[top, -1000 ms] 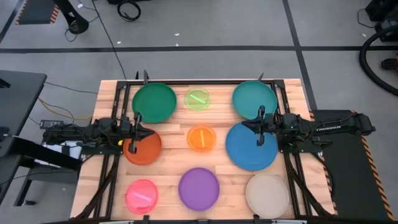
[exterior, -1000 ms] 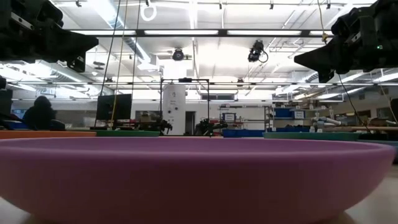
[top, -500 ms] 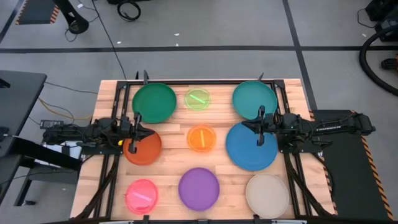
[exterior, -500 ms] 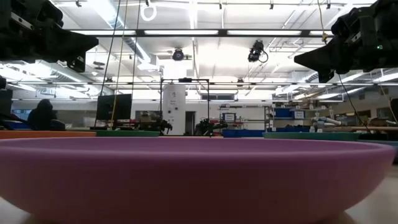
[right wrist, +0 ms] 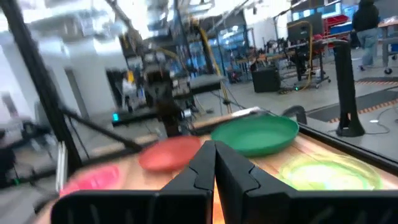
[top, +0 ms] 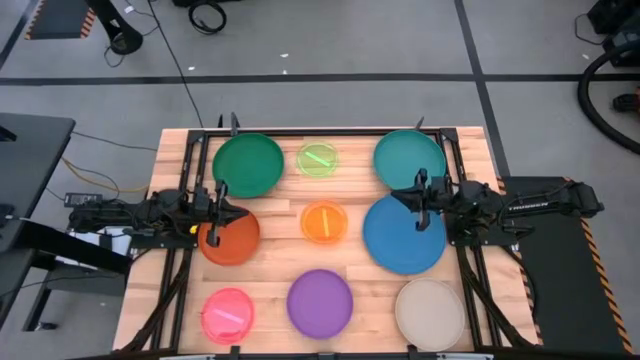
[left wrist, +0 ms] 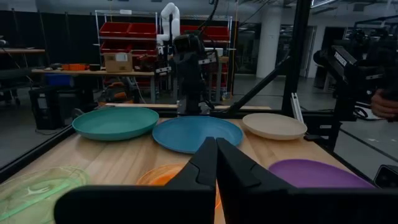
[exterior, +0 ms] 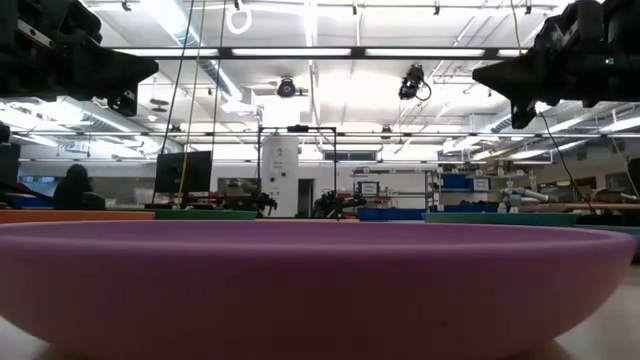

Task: Stack plastic plates
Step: Stack the light green plate on top of the blue plate

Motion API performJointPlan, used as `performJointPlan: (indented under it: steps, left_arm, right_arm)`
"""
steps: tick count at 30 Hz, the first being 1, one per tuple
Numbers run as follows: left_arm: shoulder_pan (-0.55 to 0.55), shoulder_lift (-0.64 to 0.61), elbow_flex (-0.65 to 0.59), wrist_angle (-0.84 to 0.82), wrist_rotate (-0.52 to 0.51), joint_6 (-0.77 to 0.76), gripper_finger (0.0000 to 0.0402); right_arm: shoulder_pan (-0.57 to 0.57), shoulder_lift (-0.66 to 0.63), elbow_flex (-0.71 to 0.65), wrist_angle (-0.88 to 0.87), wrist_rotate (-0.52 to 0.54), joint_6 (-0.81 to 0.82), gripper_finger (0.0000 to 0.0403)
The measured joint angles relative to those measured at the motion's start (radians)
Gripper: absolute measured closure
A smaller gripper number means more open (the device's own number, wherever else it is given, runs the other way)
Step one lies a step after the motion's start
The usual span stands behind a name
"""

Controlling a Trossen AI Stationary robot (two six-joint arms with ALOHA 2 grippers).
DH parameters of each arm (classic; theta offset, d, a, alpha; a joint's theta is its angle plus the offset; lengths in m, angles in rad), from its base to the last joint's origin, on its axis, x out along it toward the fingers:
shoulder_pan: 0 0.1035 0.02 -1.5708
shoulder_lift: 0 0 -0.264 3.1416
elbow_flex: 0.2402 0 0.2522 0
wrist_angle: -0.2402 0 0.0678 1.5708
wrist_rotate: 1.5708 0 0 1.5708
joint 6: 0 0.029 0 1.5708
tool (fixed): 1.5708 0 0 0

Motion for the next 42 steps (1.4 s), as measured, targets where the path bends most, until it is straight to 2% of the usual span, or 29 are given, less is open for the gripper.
performJointPlan:
  steps: [6,10,14,18,21,25,30,36,42]
  left_arm:
    - [0.0,0.0,0.0,0.0,0.0,0.0,0.0392]
    - [0.0,0.0,0.0,0.0,0.0,0.0,0.0392]
    - [0.0,0.0,0.0,0.0,0.0,0.0,0.0392]
    - [0.0,0.0,0.0,0.0,0.0,0.0,0.0392]
    - [0.0,0.0,0.0,0.0,0.0,0.0,0.0392]
    - [0.0,0.0,0.0,0.0,0.0,0.0,0.0392]
    - [0.0,0.0,0.0,0.0,0.0,0.0,0.0392]
    - [0.0,0.0,0.0,0.0,0.0,0.0,0.0392]
    - [0.0,0.0,0.0,0.0,0.0,0.0,0.0392]
  right_arm:
    - [-0.001,0.022,0.0,-0.017,0.01,-0.029,0.0387]
    - [-0.002,0.097,0.015,0.014,0.019,-0.076,0.0392]
    - [-0.001,0.252,0.134,-0.027,0.012,-0.086,0.0397]
    - [-0.001,0.473,0.339,-0.169,0.11,-0.068,0.0387]
    - [-0.014,0.64,0.505,-0.336,0.15,-0.067,0.0363]
    - [-0.056,0.828,0.708,-0.602,0.153,-0.11,0.0315]
    - [-0.147,0.98,0.902,-0.957,0.18,-0.12,0.0249]
    - [-0.271,1.056,0.96,-1.152,0.191,-0.066,0.0197]
    - [-0.379,1.079,0.96,-1.2,0.145,-0.042,0.017]
